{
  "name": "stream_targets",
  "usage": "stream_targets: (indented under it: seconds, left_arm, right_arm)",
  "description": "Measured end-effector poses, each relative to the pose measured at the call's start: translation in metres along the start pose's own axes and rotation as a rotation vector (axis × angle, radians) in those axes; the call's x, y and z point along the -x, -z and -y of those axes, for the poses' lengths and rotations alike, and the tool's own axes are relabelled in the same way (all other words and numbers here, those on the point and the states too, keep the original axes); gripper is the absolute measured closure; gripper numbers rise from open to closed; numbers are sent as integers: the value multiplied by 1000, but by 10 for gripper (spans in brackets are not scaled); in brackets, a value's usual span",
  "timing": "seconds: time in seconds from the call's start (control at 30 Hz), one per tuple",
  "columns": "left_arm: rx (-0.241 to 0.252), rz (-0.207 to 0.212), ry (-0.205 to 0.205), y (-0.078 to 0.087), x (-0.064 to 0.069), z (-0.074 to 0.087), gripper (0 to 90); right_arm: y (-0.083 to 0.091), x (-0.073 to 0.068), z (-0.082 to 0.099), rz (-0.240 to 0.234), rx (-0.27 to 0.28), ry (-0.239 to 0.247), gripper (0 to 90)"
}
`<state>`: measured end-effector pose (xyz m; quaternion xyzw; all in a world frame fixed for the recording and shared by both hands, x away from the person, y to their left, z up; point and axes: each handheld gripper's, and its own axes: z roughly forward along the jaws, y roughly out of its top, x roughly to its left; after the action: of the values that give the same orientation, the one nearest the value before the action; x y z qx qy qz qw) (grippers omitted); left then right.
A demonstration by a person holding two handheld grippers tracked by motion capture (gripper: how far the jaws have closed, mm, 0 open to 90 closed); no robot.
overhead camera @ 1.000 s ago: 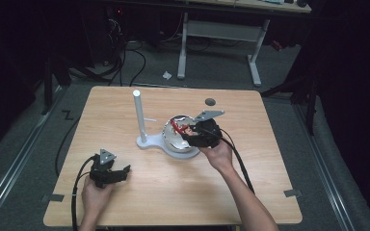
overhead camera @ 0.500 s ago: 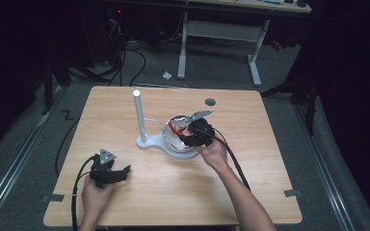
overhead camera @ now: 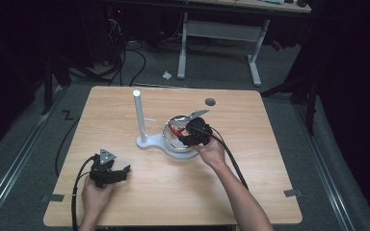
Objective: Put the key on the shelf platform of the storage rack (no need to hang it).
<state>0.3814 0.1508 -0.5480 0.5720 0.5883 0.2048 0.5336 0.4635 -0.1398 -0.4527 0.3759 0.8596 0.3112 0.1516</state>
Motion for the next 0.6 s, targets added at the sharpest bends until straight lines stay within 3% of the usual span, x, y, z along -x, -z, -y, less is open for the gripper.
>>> stream_targets:
  seconds: [0.27,0.47,0.6]
  left_arm:
    - [0,0,-1,0,0,0,222]
    - [-1,0,-1,0,0,0,223]
    - [1,0,0,0,0,0,222]
  right_arm:
    - [-13,-3,1,2,-30,7,513]
    - [-17,-5,-1,46,-47,18,508]
    - [-16,-2,-1,43,-33,1,443]
